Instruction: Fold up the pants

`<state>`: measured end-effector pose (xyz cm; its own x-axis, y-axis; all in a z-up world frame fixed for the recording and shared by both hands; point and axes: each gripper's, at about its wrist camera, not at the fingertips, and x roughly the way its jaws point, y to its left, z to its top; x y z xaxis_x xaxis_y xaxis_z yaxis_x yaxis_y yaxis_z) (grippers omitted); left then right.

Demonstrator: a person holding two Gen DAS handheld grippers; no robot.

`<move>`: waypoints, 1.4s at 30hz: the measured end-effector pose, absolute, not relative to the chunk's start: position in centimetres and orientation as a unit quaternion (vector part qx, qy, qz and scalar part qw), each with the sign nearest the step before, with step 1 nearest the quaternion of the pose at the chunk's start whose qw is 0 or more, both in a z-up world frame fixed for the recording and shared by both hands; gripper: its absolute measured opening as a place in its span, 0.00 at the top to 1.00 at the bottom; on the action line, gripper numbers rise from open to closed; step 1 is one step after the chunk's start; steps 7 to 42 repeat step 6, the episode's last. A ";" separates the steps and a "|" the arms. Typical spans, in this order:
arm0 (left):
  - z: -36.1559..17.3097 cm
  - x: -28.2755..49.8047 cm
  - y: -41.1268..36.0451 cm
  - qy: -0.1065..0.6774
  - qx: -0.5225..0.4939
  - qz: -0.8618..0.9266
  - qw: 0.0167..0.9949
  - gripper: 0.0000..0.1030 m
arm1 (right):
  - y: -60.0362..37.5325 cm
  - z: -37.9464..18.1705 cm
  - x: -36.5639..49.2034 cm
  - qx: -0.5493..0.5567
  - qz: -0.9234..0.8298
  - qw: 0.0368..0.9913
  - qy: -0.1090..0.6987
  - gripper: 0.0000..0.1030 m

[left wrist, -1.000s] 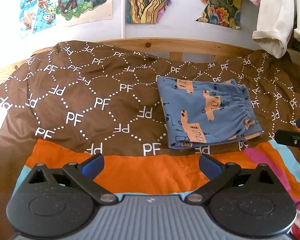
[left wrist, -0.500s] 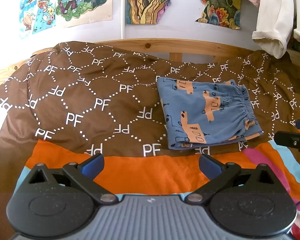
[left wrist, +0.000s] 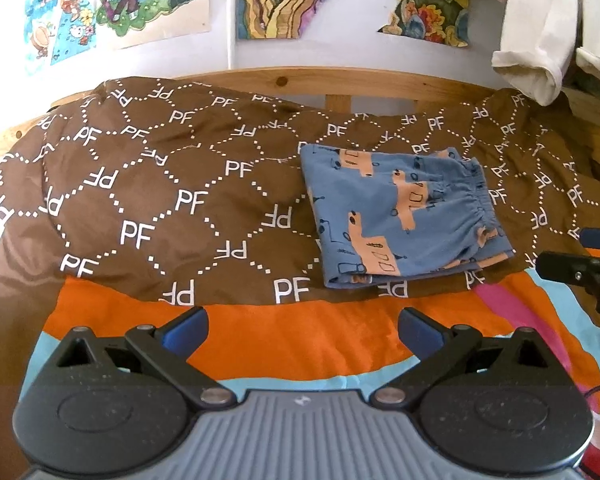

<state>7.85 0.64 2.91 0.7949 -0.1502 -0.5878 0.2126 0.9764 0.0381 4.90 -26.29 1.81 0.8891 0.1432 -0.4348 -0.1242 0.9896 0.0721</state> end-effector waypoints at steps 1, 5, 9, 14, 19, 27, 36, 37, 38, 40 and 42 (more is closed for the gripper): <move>2.9 7.8 0.6 0.303 0.052 -0.097 0.946 0.00 | -26.2 1.8 4.9 0.022 0.069 0.972 0.226 0.01; 3.1 7.5 0.5 0.294 0.054 -0.102 0.949 0.00 | -26.2 1.8 4.9 0.024 0.071 0.971 0.227 0.01; 3.1 7.5 0.4 0.295 0.055 -0.102 0.948 0.00 | -26.2 1.7 4.8 0.024 0.071 0.971 0.228 0.01; 3.1 7.5 0.4 0.295 0.055 -0.102 0.948 0.00 | -26.2 1.7 4.8 0.024 0.071 0.971 0.228 0.01; 3.1 7.5 0.4 0.295 0.055 -0.102 0.948 0.00 | -26.2 1.7 4.8 0.024 0.071 0.971 0.228 0.01; 3.1 7.5 0.4 0.295 0.055 -0.102 0.948 0.00 | -26.2 1.7 4.8 0.024 0.071 0.971 0.228 0.01; 3.1 7.5 0.4 0.295 0.055 -0.102 0.948 0.00 | -26.2 1.7 4.8 0.024 0.071 0.971 0.228 0.01; 3.1 7.5 0.4 0.295 0.055 -0.102 0.948 0.00 | -26.2 1.7 4.8 0.024 0.071 0.971 0.228 0.01; 3.1 7.5 0.4 0.295 0.055 -0.102 0.948 0.00 | -26.2 1.7 4.8 0.024 0.071 0.971 0.228 0.01; 3.1 7.5 0.4 0.295 0.055 -0.102 0.948 0.00 | -26.2 1.7 4.8 0.024 0.071 0.971 0.228 0.01; 3.1 7.5 0.4 0.295 0.055 -0.102 0.948 0.00 | -26.2 1.7 4.8 0.024 0.071 0.971 0.228 0.01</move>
